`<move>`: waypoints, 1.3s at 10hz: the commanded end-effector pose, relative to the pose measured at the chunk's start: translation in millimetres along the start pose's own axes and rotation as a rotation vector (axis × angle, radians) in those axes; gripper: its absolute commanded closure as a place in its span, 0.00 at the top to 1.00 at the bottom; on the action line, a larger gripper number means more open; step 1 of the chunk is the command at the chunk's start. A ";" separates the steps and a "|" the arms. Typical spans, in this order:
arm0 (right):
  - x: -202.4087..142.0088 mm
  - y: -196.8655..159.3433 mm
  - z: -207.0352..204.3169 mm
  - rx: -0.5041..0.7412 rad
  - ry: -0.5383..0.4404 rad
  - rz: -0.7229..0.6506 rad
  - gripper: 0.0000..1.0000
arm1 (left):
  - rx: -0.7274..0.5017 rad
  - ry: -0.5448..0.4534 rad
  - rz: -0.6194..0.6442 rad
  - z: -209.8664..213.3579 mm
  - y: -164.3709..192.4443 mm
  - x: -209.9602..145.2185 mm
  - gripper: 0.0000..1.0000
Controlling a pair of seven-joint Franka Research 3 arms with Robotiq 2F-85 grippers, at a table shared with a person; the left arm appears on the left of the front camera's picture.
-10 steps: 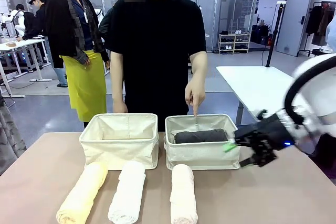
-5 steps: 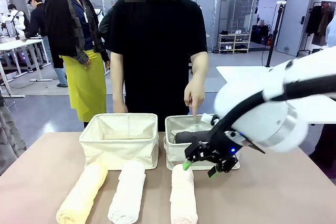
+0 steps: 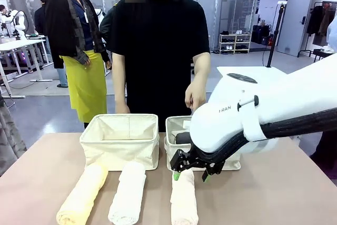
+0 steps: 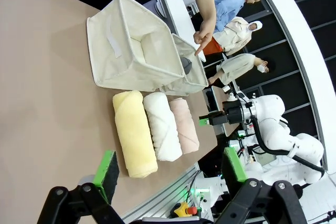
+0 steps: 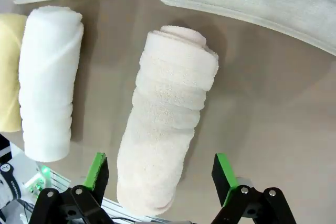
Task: Divide the towels into two baskets.
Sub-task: Pick up one hotel-folded towel from the bottom of the table and place it in the Fabric basket indicated by the person.
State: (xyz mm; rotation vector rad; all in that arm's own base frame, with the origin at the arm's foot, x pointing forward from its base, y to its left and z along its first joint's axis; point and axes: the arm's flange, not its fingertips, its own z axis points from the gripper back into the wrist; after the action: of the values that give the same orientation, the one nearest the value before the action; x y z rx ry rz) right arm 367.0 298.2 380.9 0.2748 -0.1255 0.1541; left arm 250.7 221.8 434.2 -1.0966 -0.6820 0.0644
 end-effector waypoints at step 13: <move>13.8 34.9 -81.3 -0.112 0.098 -0.079 0.81 | -0.023 -0.013 -0.016 2.6 -0.9 0.7 1.00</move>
State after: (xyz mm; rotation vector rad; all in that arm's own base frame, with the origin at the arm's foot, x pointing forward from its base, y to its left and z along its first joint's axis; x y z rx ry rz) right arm 379.8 347.1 312.5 0.1467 -0.0169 0.0958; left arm 250.7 221.7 434.2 -1.0966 -0.6820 0.0644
